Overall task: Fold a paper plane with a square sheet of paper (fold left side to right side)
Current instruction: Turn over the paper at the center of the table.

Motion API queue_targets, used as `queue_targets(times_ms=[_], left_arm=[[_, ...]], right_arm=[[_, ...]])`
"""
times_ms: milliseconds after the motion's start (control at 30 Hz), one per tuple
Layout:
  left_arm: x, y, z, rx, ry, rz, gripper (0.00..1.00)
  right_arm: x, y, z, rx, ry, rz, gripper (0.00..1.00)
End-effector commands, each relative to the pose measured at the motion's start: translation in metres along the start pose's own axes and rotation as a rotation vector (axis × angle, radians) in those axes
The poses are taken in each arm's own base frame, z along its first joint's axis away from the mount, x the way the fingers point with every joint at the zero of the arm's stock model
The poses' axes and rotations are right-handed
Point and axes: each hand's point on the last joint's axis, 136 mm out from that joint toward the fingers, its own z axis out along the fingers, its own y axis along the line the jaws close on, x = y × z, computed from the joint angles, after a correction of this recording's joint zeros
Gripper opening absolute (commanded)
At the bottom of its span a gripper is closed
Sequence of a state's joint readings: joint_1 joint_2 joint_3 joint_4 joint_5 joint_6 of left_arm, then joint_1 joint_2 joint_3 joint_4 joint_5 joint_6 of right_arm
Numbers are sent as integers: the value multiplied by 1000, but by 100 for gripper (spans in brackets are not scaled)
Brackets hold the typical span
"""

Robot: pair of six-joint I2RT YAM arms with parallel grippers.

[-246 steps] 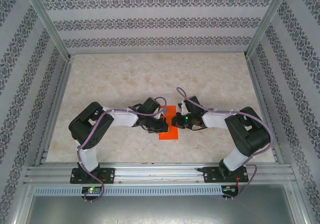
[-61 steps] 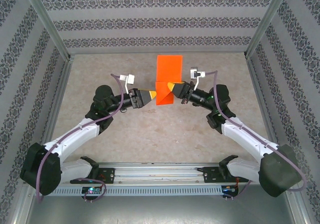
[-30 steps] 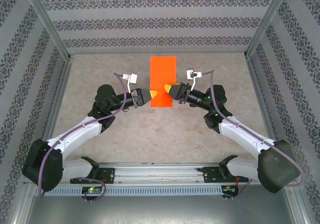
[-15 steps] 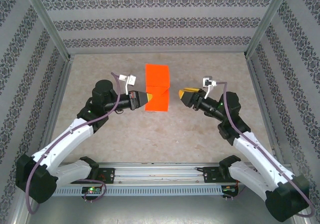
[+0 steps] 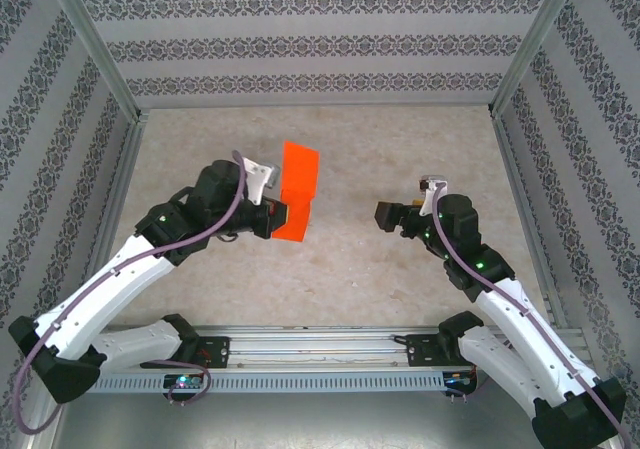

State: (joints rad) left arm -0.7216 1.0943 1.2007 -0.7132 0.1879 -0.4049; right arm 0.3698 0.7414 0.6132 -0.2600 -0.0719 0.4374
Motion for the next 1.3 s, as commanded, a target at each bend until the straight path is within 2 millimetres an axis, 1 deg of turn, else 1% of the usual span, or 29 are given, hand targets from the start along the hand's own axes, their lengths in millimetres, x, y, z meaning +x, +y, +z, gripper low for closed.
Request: queue_targets(times_ms=[0,67,167,267,367,433,500,600,700,767,833,900,1033,1100,1267], left_arm=[[32,39,1,-313,120,79,0],[41,46,5,-440,154,104,0],[53,60,4,-649,206,144,0],[60,66,6,-830,234,183,0],[65,68,9,-982,234,205,0],[73,68,17,-1047,258,216,0],[85,69,31,-1078,296,214,0],[106,69,53,-1066,345,166,0],[124,62,80,-986,361,89,0],[133,56,98,-916,364,41,0],[139,51,112,-869,376,3,0],[145,50,122,-842,404,-25,0],[151,51,132,-819,431,-59,0],[156,49,141,-770,441,-103,0],[156,40,161,-648,433,-198,9]], right_arm=[[9,-35,-5,181,35,4,98],[15,-45,-5,220,51,27,98],[23,-58,-5,278,67,50,98],[29,-70,-5,335,83,66,98],[33,-76,-5,359,92,73,98],[33,-77,-4,360,88,85,98],[32,-77,-4,351,77,94,98],[32,-77,-3,344,70,100,98],[33,-79,-4,345,71,99,98],[34,-80,-4,342,72,104,98],[34,-82,-5,339,69,113,98],[35,-83,-5,333,71,121,98],[39,-85,-5,322,74,139,98],[41,-86,-4,318,78,145,98],[43,-87,-3,309,91,157,98]])
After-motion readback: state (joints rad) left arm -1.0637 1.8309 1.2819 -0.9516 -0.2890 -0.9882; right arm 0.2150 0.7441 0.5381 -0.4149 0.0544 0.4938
